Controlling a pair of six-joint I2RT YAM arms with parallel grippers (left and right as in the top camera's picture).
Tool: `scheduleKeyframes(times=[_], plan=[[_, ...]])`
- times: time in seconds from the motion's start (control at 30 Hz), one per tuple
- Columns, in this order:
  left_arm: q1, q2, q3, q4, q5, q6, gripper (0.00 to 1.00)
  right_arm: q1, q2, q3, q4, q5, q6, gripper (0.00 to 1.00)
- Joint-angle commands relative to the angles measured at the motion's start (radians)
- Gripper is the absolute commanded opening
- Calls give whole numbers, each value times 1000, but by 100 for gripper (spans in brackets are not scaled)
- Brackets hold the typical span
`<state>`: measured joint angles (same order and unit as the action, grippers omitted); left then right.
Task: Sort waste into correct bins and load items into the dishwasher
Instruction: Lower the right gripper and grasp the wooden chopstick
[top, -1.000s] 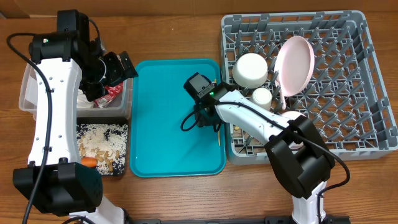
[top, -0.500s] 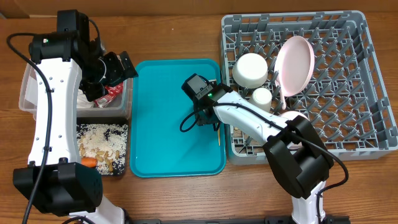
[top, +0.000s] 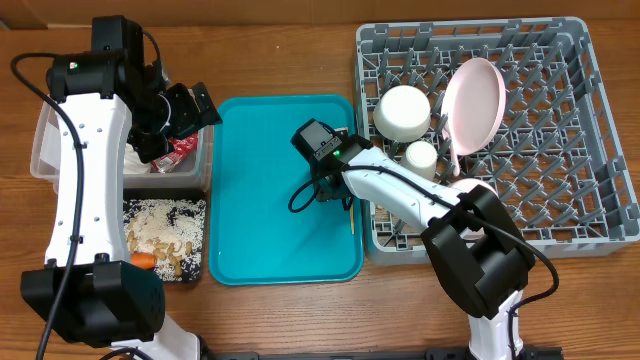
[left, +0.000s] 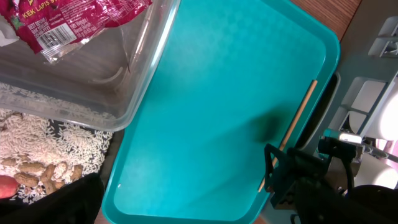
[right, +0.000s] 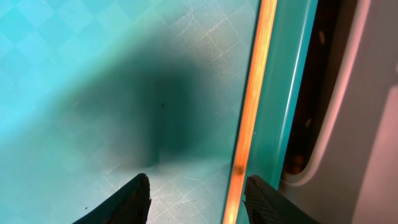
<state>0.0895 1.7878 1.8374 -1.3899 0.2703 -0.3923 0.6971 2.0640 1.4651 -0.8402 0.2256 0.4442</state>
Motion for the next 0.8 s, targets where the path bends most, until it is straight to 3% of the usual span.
scheduleKeyframes(times=[0.0,0.37,0.5,0.77], plan=[[-2,4,20,3,11,-4,100,-12,53,-11,6,24,-2,52],[-2,4,20,3,11,-4,100,-12,59,-9,4,24,-7,56],[-2,4,20,3,11,-4,100,-12,59,29,-5,42,-104,58],[-2,4,20,3,11,-4,100,-12,59,163,-137,113,-145,61]])
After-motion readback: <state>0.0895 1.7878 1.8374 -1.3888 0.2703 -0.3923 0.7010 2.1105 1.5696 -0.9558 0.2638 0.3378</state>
